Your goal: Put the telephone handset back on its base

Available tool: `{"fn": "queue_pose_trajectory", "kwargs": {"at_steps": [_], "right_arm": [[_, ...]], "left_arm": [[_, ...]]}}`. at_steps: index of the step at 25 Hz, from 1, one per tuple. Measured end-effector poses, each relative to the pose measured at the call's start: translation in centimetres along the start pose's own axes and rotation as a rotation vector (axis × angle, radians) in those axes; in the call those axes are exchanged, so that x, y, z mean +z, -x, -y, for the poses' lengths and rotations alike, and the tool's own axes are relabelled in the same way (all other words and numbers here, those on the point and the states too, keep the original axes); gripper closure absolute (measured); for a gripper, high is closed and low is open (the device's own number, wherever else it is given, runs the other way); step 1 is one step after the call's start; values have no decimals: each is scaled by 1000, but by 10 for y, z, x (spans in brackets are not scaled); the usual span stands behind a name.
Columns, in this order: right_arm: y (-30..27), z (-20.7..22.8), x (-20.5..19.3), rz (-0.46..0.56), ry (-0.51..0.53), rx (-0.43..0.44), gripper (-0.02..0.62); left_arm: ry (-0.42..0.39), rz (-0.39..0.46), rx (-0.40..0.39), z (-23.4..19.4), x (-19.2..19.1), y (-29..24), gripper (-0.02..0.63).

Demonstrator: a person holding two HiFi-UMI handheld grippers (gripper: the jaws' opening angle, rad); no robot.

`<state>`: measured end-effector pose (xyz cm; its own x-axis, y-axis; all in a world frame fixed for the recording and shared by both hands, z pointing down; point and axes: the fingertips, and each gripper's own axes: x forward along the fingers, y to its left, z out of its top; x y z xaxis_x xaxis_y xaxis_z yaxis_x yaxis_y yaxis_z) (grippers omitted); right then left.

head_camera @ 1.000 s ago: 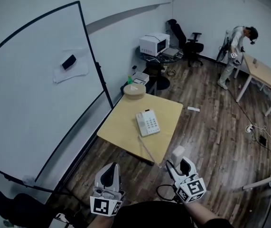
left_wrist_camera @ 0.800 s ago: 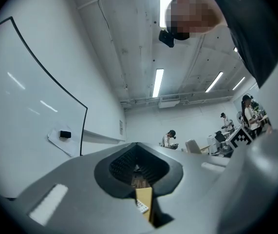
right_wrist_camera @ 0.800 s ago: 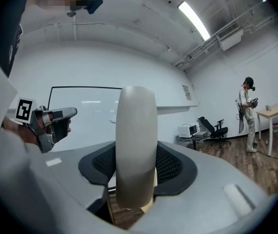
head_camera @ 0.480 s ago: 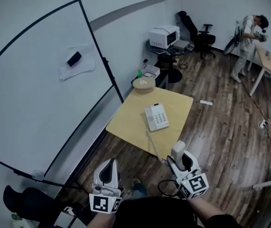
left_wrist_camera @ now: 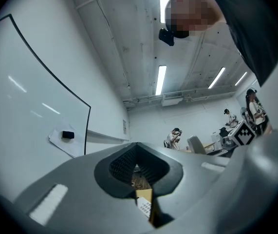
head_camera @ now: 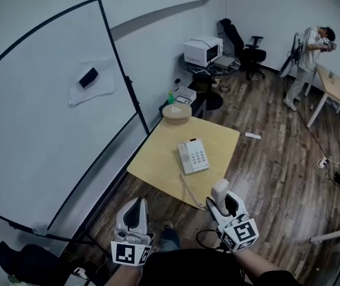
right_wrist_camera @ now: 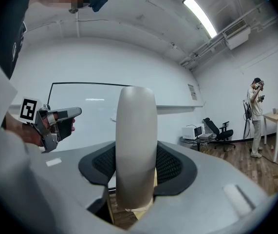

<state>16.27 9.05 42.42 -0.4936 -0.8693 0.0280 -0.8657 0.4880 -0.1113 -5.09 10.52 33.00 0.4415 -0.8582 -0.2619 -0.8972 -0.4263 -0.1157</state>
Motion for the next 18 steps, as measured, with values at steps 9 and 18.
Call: {"fn": "queue_pose_trajectory", "kwargs": {"at_steps": [9, 18], "right_arm": [[-75, 17, 5, -31, 2, -57, 377], [-153, 28, 17, -72, 3, -157, 377]], "left_arm": [[49, 35, -31, -62, -28, -68, 606], [110, 57, -104, -132, -51, -144, 606]]}}
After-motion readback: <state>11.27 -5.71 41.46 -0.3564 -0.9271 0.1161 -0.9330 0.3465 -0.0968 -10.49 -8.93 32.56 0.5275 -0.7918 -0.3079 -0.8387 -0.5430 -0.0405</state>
